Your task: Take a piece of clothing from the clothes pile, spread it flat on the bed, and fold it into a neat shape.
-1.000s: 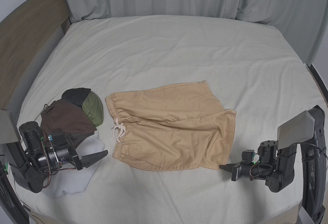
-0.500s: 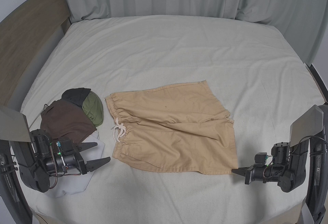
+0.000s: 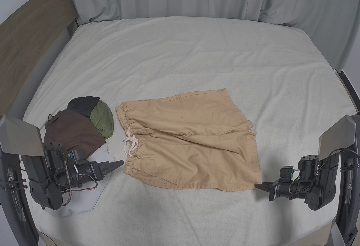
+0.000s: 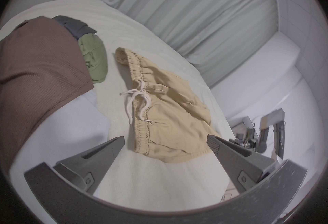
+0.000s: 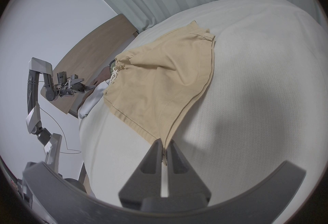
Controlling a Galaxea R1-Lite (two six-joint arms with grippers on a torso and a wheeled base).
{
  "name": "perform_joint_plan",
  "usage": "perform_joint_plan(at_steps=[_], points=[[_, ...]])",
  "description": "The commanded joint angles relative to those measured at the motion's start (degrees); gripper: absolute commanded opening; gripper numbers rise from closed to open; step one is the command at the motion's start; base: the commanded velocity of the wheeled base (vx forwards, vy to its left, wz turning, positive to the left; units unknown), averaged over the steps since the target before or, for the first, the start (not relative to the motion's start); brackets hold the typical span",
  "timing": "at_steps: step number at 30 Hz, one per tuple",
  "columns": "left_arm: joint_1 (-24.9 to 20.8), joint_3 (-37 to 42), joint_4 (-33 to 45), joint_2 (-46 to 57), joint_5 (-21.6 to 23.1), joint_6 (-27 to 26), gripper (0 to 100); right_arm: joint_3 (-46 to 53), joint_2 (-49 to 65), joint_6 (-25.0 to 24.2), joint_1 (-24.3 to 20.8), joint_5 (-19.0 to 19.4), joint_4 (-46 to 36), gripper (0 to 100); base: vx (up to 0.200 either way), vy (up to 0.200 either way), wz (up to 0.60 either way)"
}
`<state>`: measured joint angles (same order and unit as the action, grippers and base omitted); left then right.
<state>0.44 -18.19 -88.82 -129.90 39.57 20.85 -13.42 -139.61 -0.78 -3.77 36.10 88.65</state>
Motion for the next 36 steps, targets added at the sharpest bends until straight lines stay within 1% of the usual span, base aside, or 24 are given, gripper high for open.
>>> perform_joint_plan(at_steps=[1,5,10,11,12,13,15,17,22,30,31,36], points=[[-1.6,-1.9,0.0,-1.1,-2.6,2.4,100,-0.3,-0.1,0.1,-0.1,0.0,0.0,0,0.000,0.000,0.00],[-1.8,-2.6,0.1,-2.5,-4.1,3.1,100,-0.5,-0.1,0.1,-0.1,0.0,0.0,0,0.000,0.000,0.00],[-4.3,-2.8,0.1,-2.6,-5.1,9.9,100,-0.6,-0.2,0.1,-0.1,0.0,0.0,0,0.000,0.000,0.00],[-4.6,-3.1,0.1,-2.8,-5.5,10.6,100,-0.6,-0.2,0.1,-0.2,0.0,0.0,0,0.000,0.000,0.00],[-4.6,-3.3,0.1,-2.9,-5.7,10.7,100,-0.6,-0.2,0.1,-0.2,0.0,0.1,0,0.000,0.000,0.00],[-4.6,-4.1,0.1,-3.7,-7.1,10.7,100,-0.6,-0.1,0.1,-0.1,0.0,0.0,0,0.000,0.000,0.00],[-4.7,-4.7,0.1,-4.8,-8.5,10.6,100,-0.6,-0.1,0.1,-0.1,0.0,0.0,0,0.000,0.000,0.00],[-4.7,-5.4,0.1,-6.2,-9.2,10.4,100,-0.6,-0.3,0.1,-0.1,0.0,0.0,0,0.000,0.000,0.00],[-4.8,-6.2,0.0,-8.7,-9.3,8.7,100,-0.6,-0.4,0.1,-0.2,0.0,0.0,0,0.000,0.000,0.00],[-6.0,-7.3,0.0,-11.2,-9.6,8.5,100,-0.6,-0.5,0.1,-0.2,0.0,0.0,0,0.000,0.000,0.00],[-6.2,-8.5,0.1,-11.6,-11.3,8.8,100,-0.6,-0.6,0.1,-0.2,0.0,0.1,0,0.000,0.000,0.00],[-6.6,-9.4,0.0,-12.7,-11.7,8.9,100,-0.6,-0.7,0.1,-0.3,0.0,0.0,0,0.000,0.000,0.00]])
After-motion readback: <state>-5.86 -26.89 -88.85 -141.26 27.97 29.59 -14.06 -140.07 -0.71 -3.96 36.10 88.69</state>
